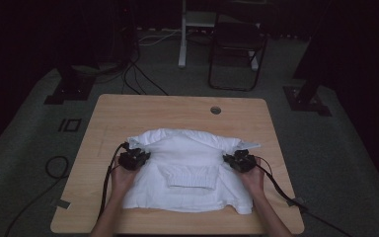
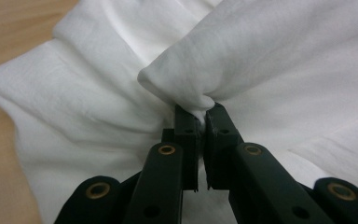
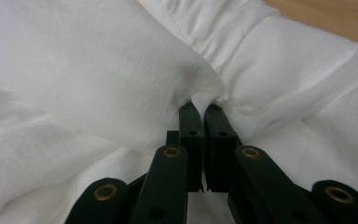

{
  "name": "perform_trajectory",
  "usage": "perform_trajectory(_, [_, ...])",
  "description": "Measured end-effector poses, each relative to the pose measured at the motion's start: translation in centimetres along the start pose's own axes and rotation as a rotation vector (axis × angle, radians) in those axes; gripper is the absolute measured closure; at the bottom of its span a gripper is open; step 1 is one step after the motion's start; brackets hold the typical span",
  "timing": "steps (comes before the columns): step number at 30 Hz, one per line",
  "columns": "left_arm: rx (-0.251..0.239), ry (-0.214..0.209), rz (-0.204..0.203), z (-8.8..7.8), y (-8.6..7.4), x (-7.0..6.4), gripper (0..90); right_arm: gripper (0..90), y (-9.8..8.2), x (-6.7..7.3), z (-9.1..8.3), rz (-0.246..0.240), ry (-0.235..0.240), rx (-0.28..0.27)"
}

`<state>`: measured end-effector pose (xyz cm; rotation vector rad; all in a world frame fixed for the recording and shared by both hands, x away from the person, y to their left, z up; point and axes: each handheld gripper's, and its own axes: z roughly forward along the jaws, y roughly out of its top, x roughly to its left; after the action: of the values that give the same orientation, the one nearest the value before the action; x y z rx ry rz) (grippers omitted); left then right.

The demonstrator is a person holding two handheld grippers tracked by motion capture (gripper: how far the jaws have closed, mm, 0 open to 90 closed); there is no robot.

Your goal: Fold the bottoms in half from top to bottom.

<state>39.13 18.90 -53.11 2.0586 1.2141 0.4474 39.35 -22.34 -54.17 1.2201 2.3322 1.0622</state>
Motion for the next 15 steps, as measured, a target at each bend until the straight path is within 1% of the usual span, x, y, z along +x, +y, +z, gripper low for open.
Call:
perform_trajectory(2, [-0.004, 0.011, -0.015, 0.4, 0.4, 0.2, 85.7, 87.2, 0.7, -0.4, 0.7, -0.003, -0.021, 0.001])
perform_trajectory(3, [-0.007, 0.017, -0.021, 0.6, 0.6, 0.3, 85.7, 87.3, 1.0, -0.5, 1.0, 0.005, -0.03, 0.0])
perform_trajectory(5, [-0.008, 0.019, -0.028, 0.8, 0.7, 0.4, 85.8, 87.3, 1.3, -0.7, 1.3, 0.01, -0.034, -0.001])
perform_trajectory(6, [-0.008, 0.019, -0.028, 0.8, 0.7, 0.4, 85.8, 87.3, 1.5, -0.8, 1.5, 0.021, -0.036, 0.0])
perform_trajectory(7, [-0.009, 0.004, -0.065, 0.9, 1.0, 0.8, 86.0, 87.5, 1.9, -1.1, 1.8, 0.039, -0.035, 0.006])
perform_trajectory(8, [-0.009, -0.008, -0.074, 0.7, 1.1, 1.0, 86.2, 87.5, 2.0, -1.2, 1.8, 0.044, -0.03, 0.011])
perform_trajectory(9, [-0.019, -0.025, -0.095, 0.4, 1.2, 1.2, 86.5, 87.6, 2.2, -1.3, 1.7, 0.046, -0.03, 0.01])
perform_trajectory(10, [-0.036, -0.039, -0.112, 0.0, 1.3, 1.4, 86.6, 87.6, 2.3, -1.4, 1.4, 0.044, -0.037, -0.004])
perform_trajectory(11, [-0.05, -0.045, -0.116, -0.6, 1.5, 1.6, 86.9, 87.7, 2.5, -1.4, 0.9, 0.057, -0.037, -0.023])
perform_trajectory(12, [-0.05, -0.045, -0.116, -0.6, 1.5, 1.6, 87.0, 87.7, 2.5, -1.4, 0.9, 0.057, -0.037, -0.023])
perform_trajectory(13, [-0.087, -0.065, -0.131, -1.8, 2.0, 1.9, 87.1, 87.8, 3.2, -1.7, -0.7, 0.068, -0.041, -0.08])
perform_trajectory(14, [-0.11, -0.072, -0.131, -2.5, 2.4, 2.0, 87.1, 87.8, 3.4, -1.7, -1.2, 0.064, -0.046, -0.094])
perform_trajectory(15, [-0.134, -0.078, -0.127, -3.2, 2.8, 1.9, 87.2, 87.8, 3.9, -1.5, -1.9, 0.048, -0.058, -0.107])
